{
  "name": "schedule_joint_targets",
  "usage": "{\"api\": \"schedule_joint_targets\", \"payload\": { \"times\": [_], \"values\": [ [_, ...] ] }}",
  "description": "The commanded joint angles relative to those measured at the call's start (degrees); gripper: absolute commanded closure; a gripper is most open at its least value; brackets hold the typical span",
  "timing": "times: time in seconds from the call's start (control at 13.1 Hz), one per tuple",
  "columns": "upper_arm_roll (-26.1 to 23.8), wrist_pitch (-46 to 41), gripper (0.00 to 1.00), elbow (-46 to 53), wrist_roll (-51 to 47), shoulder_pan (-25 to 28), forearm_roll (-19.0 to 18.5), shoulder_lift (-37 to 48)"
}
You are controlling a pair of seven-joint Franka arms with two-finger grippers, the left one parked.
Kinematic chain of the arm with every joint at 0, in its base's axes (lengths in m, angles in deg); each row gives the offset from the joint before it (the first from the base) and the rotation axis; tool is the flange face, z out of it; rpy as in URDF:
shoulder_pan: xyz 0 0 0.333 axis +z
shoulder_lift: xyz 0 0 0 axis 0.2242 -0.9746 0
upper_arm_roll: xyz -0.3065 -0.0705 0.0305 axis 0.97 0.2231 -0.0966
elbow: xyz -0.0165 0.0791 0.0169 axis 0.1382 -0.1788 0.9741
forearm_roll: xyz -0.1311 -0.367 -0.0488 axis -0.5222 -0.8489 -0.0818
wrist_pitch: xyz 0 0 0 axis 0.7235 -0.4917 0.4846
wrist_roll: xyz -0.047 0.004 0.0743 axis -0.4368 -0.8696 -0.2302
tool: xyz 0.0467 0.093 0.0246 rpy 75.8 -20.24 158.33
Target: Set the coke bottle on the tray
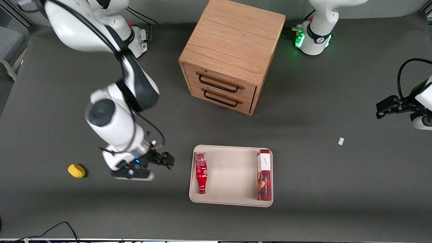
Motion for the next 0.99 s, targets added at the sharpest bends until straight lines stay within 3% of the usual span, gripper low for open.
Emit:
{"api": "schedule_joint_targets", "payload": {
  "times": [0.0, 0.23, 0.46, 0.91],
  "values": [
    [0.54, -11.20, 0.00, -7.94, 1.41, -1.92, 1.72, 12.72],
    [1.59, -18.18, 0.00, -11.78, 7.37, -5.08, 1.81, 19.22],
    [8.70, -14.95, 0.00, -23.02, 17.12, -4.65, 3.30, 29.15],
    [12.58, -13.97, 0.00, -28.59, 18.65, -4.92, 3.39, 36.73]
  ]
}}
